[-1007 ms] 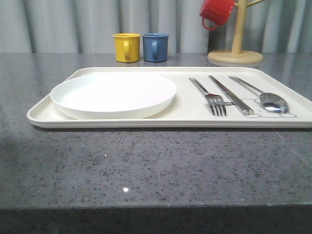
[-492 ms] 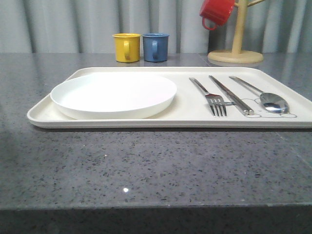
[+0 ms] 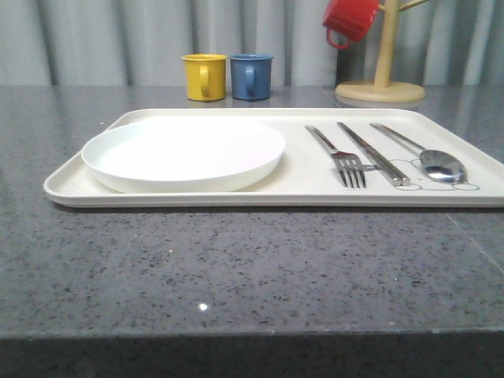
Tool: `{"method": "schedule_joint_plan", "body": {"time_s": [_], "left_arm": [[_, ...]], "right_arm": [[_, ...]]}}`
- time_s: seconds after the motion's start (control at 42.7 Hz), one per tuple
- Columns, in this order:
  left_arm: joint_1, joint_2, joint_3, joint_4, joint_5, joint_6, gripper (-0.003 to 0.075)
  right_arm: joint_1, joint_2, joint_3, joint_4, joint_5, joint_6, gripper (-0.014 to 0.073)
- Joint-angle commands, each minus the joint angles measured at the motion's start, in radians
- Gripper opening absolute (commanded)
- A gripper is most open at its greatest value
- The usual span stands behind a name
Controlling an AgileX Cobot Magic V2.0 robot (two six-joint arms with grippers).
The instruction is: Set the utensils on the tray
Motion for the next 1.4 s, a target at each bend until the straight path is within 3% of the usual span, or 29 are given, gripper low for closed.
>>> {"method": "schedule_joint_plan", "body": {"time_s": [0.0,0.211,0.515,1.381], "left_arm": [[0.056,-0.105,0.086,-0.030,-0.208,-0.007,-0.0020],[0.142,-0.251,0.235,-0.066,-0.297,-0.007,-0.0020],[0.150,-0.306,0.319,-0.099,-0.374,-0.007,-0.0020],[0.152,-0.306,0.317,-0.099,-0.381,-0.007,-0.0020]], "right_arm": [[0.000,0.012,-0.021,-0.006,-0.059,0.000,-0.0068],[0.000,0.012,-0.021,-0.006,-0.059,0.000,-0.0068],[0.000,0.012,-0.021,-0.006,-0.059,0.000,-0.0068],[0.000,0.011,-0.021,-0.006,-0.059,0.000,-0.0068]]}}
